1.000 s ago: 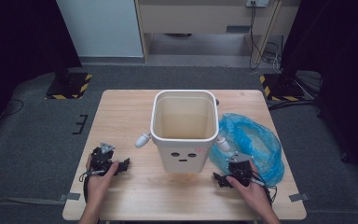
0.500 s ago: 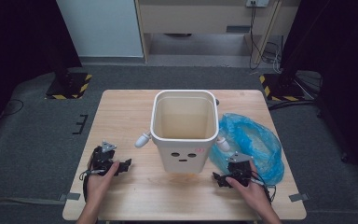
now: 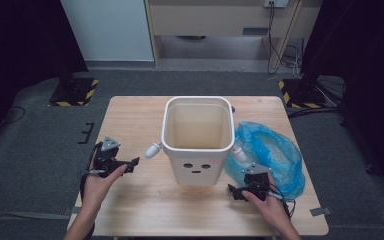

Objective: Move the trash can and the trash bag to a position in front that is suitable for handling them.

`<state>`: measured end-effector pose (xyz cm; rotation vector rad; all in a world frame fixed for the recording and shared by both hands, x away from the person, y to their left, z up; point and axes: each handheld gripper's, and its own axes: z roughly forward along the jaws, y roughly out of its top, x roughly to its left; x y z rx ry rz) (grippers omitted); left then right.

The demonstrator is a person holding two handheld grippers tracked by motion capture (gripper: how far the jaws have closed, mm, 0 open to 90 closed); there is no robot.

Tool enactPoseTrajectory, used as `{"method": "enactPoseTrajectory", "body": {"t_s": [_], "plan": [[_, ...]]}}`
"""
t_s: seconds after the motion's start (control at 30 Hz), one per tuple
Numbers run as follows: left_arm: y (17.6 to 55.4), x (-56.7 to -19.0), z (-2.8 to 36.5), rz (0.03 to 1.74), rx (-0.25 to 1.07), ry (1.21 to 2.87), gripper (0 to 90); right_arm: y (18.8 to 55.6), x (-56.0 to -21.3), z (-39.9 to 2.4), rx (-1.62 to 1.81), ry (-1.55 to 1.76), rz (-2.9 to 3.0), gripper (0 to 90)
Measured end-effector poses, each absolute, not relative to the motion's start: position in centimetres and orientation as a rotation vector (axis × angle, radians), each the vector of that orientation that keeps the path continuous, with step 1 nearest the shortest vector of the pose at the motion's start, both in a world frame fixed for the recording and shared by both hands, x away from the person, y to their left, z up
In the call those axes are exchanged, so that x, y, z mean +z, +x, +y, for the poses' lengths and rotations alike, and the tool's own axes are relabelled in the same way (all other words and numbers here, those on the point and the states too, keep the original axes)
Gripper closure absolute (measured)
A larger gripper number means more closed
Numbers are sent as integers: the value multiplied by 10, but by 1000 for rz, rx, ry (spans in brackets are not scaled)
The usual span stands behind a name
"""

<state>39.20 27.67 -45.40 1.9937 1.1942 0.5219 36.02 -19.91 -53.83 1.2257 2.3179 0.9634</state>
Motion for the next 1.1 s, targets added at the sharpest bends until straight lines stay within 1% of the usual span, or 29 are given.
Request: {"method": "enactPoseTrajectory", "body": {"t_s": [0.23,0.6,0.83,0.87,0.9,1.1], "plan": [[398,-435,275,1167,527,2005,45,360,-538,-199,963,1230,2314,4],[409,-410,286,1183,529,1963,51,359,-538,-199,961,1238,2312,4],[408,-385,282,1161,545,1970,48,359,-538,-199,960,1240,2311,4],[407,-376,279,1145,551,1968,46,359,-538,-199,960,1240,2311,4],[407,-376,279,1145,551,1968,46,359,-538,-199,960,1240,2311,4],[412,-348,271,1112,554,1958,46,359,-538,-199,960,1240,2311,4]]}}
